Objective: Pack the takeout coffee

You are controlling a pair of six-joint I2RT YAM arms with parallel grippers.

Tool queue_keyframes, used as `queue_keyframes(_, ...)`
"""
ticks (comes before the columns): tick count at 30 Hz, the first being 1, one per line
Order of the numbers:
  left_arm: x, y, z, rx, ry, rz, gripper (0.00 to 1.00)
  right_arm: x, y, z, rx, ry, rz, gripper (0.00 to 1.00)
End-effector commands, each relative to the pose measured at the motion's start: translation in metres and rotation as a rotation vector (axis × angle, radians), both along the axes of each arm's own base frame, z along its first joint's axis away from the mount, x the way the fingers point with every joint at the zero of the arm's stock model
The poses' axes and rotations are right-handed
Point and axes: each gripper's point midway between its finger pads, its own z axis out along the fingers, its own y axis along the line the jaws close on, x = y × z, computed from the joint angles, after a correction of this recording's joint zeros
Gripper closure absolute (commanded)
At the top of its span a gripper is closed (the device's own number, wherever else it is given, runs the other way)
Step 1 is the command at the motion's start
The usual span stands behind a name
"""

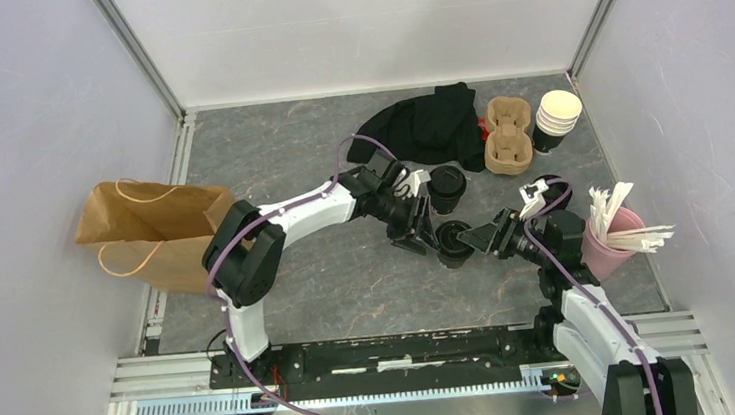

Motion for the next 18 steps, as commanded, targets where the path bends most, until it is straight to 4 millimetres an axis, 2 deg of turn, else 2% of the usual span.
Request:
queue_keyframes(1, -0.026, 0.11, -0.139, 0.544, 0.023, 0.014, 0.57, -0.054, -0.007, -0.086, -0.054, 0.312, 0.01, 0.39)
queue_keyframes(4, -0.01, 0.098, -0.114, 0.496, -0.044, 0.021, 0.56, -0.036, -0.009, -0.065, -0.078, 0.257, 0.024, 0.37)
queue_keyframes(6, 0.002, 0.079, -0.089, 0.428, -0.066, 0.013, 0.54, -0.027, -0.007, -0.049, -0.072, 0.235, 0.042, 0.36)
queue_keyframes(10, 0.025, 0.036, -0.021, 0.235, -0.13, 0.029, 0.43, -0.019, 0.0, -0.025, -0.044, 0.217, 0.096, 0.33)
queue_keyframes(13, 0.034, 0.017, 0.02, 0.123, -0.157, 0.035, 0.33, -0.011, 0.0, -0.008, -0.054, 0.197, 0.119, 0.28)
queue_keyframes(16, 0.034, 0.004, 0.048, 0.033, -0.162, 0.035, 0.25, -0.003, 0.001, 0.01, -0.058, 0.165, 0.134, 0.22)
queue_keyframes(18, 0.032, -0.001, 0.056, -0.004, -0.146, 0.035, 0.23, 0.0, 0.002, 0.019, -0.052, 0.149, 0.144, 0.2)
